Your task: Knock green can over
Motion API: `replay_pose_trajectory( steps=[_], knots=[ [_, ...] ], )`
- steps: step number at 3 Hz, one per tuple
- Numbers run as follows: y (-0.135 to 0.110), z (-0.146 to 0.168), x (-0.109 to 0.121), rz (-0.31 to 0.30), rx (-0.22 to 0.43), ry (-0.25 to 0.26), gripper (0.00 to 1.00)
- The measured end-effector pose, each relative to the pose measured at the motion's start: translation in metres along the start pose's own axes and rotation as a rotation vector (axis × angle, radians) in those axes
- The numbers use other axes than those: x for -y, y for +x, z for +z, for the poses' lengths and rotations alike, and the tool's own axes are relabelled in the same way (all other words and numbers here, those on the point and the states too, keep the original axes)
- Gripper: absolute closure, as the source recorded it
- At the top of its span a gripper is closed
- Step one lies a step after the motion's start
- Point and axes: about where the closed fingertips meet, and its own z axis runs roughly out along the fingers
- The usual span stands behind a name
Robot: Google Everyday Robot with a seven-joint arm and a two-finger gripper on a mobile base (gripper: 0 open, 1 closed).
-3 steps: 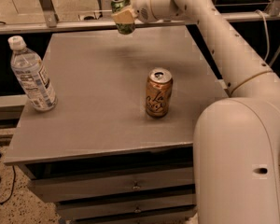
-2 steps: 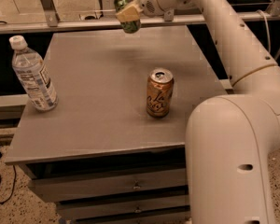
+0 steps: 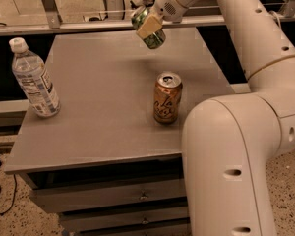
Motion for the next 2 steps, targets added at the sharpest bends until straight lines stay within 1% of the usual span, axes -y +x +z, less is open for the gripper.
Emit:
replay_pose_trajectory(
  steps=[1,2],
  knots=[
    [0.031,-0.006,-0.021,-0.042,-0.19,-0.069,1.0],
    [0.049,-0.009,-0.039,-0.091,-0.305,-0.151,1.0]
  ],
)
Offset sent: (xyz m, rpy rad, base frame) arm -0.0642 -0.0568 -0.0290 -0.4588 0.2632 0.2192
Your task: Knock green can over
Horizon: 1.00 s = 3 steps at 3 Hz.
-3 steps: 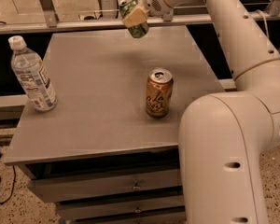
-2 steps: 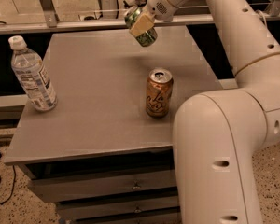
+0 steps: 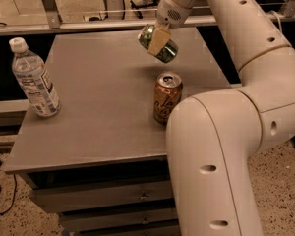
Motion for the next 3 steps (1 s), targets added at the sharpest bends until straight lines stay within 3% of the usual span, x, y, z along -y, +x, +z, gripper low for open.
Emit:
replay_pose_trajectory(
  steps=[1,3],
  knots=[
    [-0.008,0.015,-0.009,-0.08,-0.003,-0.059,0.82],
    [-0.027,0.037,-0.02,-0.192,0.03,-0.13,0.36]
  ],
)
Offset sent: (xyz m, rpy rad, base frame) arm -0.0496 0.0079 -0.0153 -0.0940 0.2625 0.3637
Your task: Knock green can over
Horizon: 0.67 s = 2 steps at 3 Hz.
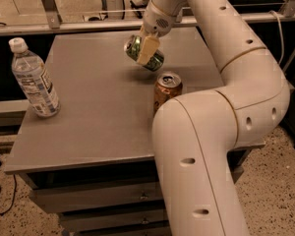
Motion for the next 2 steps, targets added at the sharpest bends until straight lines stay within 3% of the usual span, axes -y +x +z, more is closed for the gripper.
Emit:
replay_pose_trajectory(
  steps=[1,2],
  knots=[
    [-0.007,0.007,-0.002,-0.035,0.015,-0.021,0.13],
    [-0.017,0.019,0.021,-0.033,0.048,0.048,0.0]
  ],
)
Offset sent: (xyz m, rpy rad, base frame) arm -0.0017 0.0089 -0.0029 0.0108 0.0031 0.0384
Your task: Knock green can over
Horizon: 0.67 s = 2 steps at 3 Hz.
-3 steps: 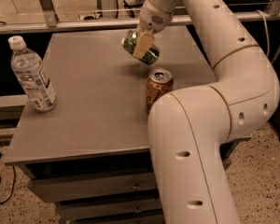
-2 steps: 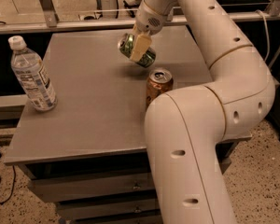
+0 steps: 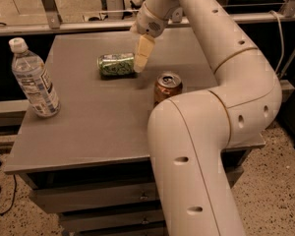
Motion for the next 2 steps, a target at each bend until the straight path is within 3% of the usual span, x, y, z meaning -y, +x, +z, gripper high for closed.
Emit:
replay_pose_trajectory(
  steps=[1,2],
  knots=[
    [0.0,0.001,0.001,0.0,0.001,0.001,0.0],
    [0.003,-0.017,0.003,-0.02,-0.001,0.036,0.0]
  ],
)
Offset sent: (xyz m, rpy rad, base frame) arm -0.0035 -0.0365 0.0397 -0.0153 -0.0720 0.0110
